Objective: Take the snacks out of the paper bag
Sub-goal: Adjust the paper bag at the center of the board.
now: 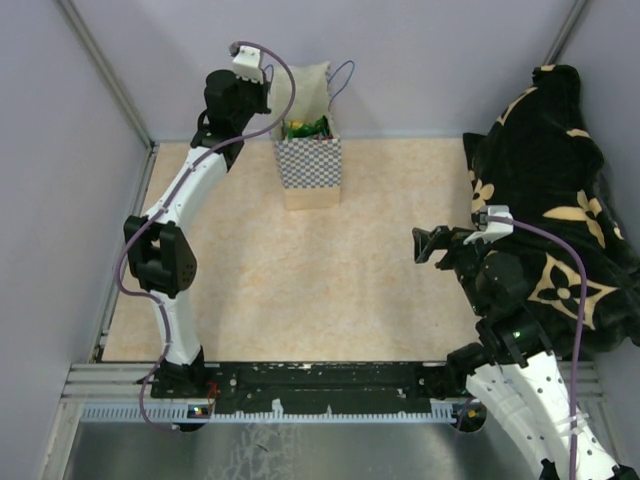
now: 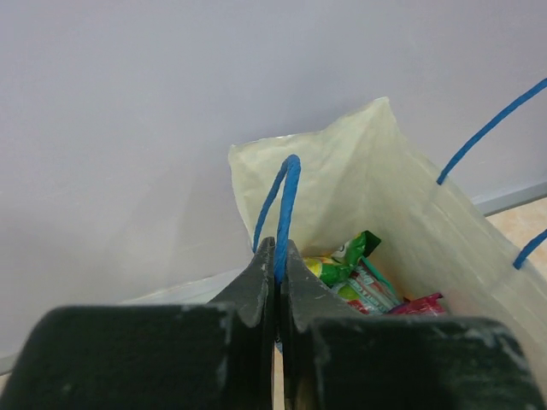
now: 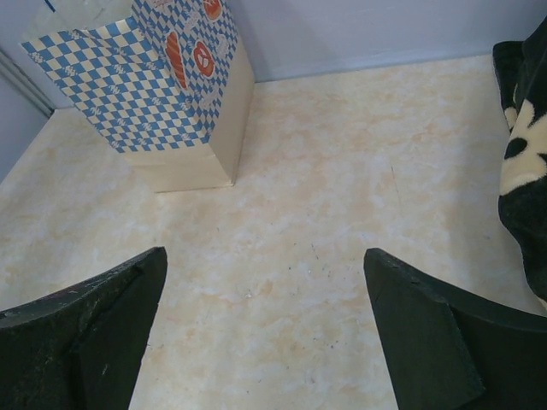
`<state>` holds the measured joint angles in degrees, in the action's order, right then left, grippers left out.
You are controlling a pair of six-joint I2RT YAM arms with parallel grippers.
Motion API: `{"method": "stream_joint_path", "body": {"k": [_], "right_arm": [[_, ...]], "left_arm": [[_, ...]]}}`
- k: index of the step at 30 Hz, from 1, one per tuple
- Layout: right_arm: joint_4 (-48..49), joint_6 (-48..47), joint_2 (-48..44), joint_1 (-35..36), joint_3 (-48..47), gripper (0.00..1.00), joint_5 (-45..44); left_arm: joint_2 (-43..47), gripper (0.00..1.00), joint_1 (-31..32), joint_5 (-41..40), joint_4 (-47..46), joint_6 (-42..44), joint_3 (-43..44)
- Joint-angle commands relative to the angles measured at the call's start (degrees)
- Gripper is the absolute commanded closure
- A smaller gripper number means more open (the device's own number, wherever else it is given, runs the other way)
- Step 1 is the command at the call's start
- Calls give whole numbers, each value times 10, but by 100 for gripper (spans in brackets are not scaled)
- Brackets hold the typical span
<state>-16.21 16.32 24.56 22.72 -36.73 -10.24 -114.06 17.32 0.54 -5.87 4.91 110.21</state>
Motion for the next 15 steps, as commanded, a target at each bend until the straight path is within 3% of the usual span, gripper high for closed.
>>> {"method": "stream_joint_path", "body": {"k": [1, 15], "right_arm": [[26, 3, 7, 3, -2, 1, 4], [21, 9, 14, 3, -3, 1, 10]], "left_arm": [[41, 100, 0, -28, -33, 53, 4], [54, 100, -31, -35, -21, 99, 30]]}}
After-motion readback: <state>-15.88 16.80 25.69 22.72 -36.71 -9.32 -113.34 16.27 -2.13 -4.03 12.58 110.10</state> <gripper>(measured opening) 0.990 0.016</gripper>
